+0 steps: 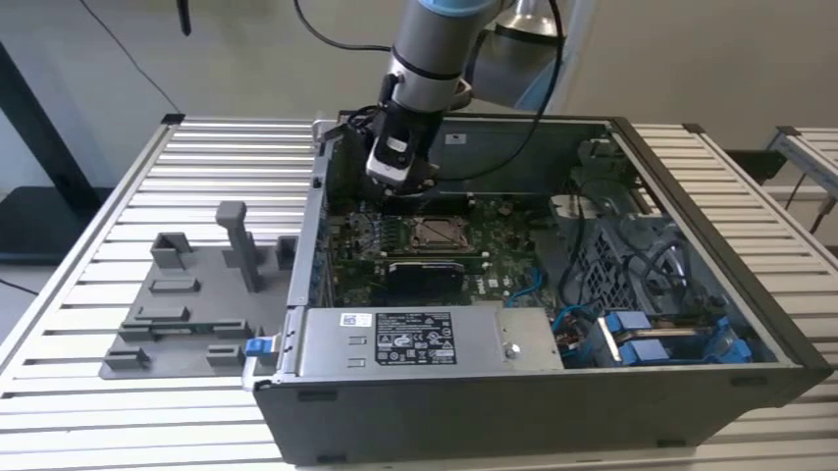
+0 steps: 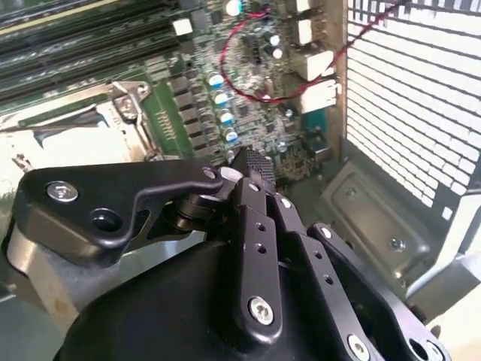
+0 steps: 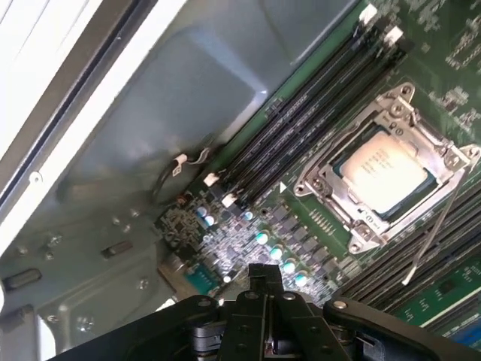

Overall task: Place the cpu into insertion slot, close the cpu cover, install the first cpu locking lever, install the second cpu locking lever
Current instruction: 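Install the first cpu locking lever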

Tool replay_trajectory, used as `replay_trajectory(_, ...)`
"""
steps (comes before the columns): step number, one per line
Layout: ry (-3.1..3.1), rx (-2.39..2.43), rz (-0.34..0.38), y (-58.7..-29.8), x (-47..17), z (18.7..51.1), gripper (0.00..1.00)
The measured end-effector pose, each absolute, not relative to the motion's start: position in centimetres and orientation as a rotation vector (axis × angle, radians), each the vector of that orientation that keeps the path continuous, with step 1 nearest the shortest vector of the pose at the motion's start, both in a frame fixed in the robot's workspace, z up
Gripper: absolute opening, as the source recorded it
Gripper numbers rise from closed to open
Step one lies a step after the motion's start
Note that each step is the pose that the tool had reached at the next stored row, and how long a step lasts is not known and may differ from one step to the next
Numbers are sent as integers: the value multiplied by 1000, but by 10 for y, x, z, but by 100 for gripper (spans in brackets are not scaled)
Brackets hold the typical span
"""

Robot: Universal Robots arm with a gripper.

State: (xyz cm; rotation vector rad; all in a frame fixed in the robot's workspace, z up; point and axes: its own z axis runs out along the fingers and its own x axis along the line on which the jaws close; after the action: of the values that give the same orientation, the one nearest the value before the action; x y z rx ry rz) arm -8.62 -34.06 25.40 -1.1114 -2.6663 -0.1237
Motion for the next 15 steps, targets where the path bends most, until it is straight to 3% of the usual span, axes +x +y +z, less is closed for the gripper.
replay_trajectory(15, -2847, -973, -318, -341, -86, 254, 11)
